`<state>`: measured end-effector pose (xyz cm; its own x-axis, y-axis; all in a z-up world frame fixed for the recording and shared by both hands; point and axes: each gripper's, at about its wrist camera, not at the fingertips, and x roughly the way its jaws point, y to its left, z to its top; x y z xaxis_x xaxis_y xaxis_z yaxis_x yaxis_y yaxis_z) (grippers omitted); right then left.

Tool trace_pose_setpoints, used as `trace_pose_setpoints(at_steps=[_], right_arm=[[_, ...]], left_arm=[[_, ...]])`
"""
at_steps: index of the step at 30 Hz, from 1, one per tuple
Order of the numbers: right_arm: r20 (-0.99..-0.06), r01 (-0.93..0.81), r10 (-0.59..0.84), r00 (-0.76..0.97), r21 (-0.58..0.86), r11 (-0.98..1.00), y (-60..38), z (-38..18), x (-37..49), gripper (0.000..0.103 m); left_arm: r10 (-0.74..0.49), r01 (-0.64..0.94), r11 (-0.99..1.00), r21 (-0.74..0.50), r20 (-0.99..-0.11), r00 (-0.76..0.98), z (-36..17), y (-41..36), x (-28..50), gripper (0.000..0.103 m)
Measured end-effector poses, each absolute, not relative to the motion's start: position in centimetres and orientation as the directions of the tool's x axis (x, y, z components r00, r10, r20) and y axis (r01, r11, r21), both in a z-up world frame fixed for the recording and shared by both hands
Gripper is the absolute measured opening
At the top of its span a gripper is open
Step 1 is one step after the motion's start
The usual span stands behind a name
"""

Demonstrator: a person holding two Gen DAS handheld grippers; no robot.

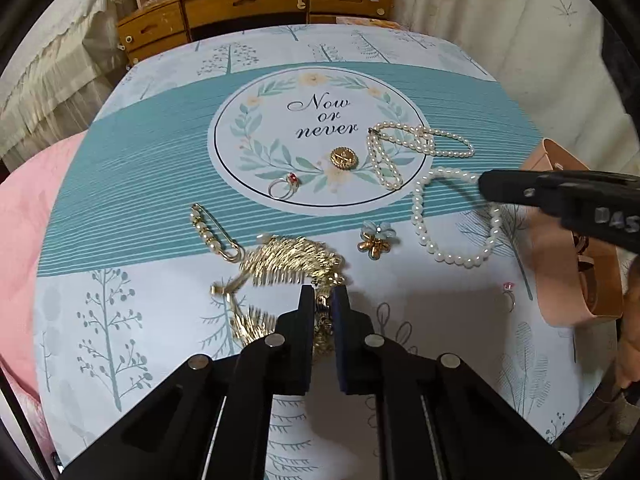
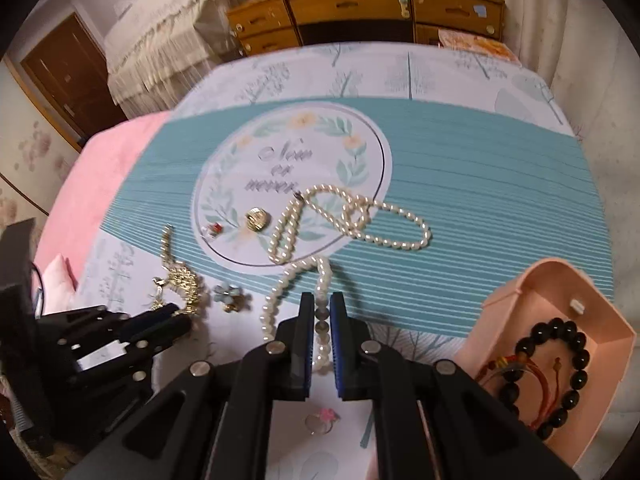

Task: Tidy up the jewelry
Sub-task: 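Grasp the gold hair clip with the left gripper while the right lifts the pearls, then carry the pearl necklace and gold clip into the tray and open both grippers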

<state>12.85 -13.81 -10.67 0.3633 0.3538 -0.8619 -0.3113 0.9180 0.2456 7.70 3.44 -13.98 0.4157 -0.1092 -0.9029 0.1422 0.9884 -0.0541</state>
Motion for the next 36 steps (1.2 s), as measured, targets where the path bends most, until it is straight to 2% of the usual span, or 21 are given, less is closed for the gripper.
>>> trace_pose_setpoints(at_steps=[12, 21, 30, 36], right_arm=[[-0.736, -0.309, 0.440, 0.514, 0.320, 0.896, -18.4, -3.7, 9.3, 0.008], [-0.644, -0.275, 0.421, 0.639, 0.320, 0.907, -24.0, 0.5, 5.4, 0.008], [-0.669, -0.190, 0.370, 0.645, 0.328, 0.925, -28.9, -1.2, 4.3, 0.008], [-0.726, -0.167, 0.353, 0.591, 0.317, 0.933, -29.8, -4.0, 5.2, 0.008]], left_arm=[[-0.125, 0.164, 0.985, -0.048, -0.855, 0.504, -8.8, 2.3, 5.9, 0.006], [-0.210, 0.294, 0.955, -0.048, -0.807, 0.552, -4.3, -3.1, 4.2, 0.005], [-0.306, 0.464, 0.885, -0.031, -0.790, 0.531, -2.9, -11.6, 3.2, 0.004], [-0.317, 0.491, 0.871, -0.030, -0.798, 0.513, -3.4, -14.7, 3.7, 0.004]])
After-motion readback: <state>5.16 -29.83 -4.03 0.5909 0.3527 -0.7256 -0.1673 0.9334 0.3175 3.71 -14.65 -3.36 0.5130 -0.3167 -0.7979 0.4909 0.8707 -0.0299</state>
